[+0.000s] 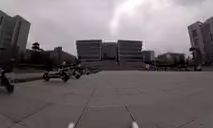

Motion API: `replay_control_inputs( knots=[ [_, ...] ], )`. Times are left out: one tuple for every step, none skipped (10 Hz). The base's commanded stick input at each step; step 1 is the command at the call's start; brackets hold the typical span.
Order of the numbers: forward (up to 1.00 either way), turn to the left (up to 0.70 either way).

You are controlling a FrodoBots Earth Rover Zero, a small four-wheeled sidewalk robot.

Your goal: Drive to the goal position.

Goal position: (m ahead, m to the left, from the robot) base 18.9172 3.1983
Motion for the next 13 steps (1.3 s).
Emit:
replay_control_inputs(
  knots=[
    [0.7,0.0],
    [0.7,0.0],
    [0.7,0.0],
    [0.7,0.0],
    [0.7,0.0],
    [0.7,0.0],
    [0.7,0.0],
    [0.7,0.0],
    [0.7,0.0],
    [0.7,0.0],
    [0.7,0.0],
    [0.7,0.0],
    [0.7,0.0]
  ],
)
